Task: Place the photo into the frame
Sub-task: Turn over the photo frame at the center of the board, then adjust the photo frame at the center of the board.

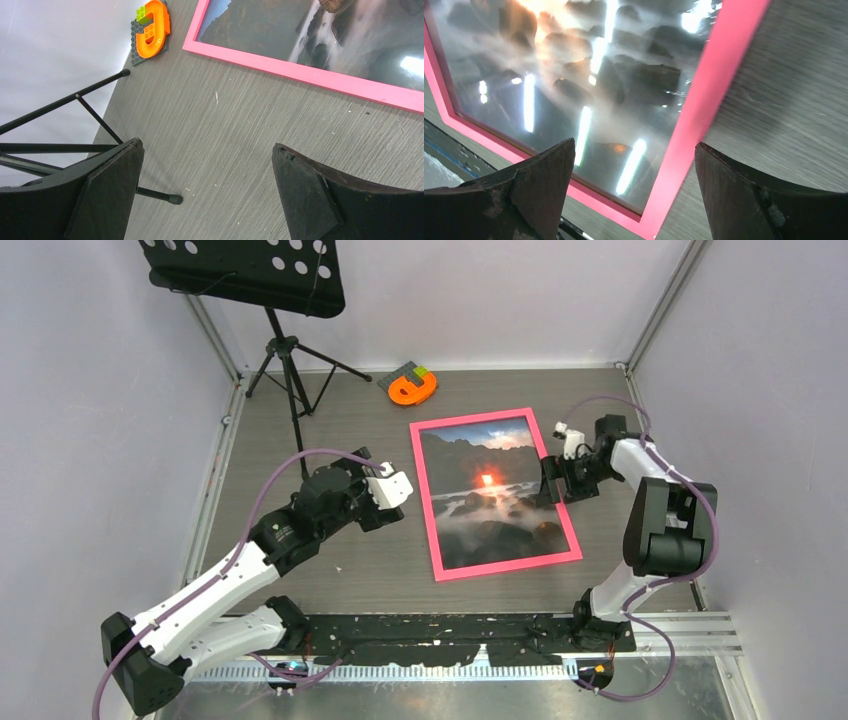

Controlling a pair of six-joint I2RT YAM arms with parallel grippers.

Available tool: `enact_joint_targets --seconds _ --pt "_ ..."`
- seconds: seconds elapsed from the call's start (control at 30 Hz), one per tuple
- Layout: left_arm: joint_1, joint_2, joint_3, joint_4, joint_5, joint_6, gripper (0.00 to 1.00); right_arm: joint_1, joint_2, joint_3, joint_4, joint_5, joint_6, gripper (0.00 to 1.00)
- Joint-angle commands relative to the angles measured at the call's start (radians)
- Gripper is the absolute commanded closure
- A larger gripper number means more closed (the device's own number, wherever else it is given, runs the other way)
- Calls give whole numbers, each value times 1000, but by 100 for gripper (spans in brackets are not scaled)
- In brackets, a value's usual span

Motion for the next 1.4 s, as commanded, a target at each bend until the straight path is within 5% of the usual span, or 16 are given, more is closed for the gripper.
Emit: enact_joint_targets --seconds 0.0,0.53,0.93,1.37 --pt "5 -5 -4 67 -7 -13 0 58 18 45 -136 86 -124 5" --pt "5 -11 -10 70 -16 -5 0 70 -3 32 -184 185 -193 5" --pt "5 -12 -8 71 -22 1 0 90 48 19 -330 112 -371 5" --pt "11 -39 -35 65 -51 13 0 257 88 19 -365 -7 -393 5"
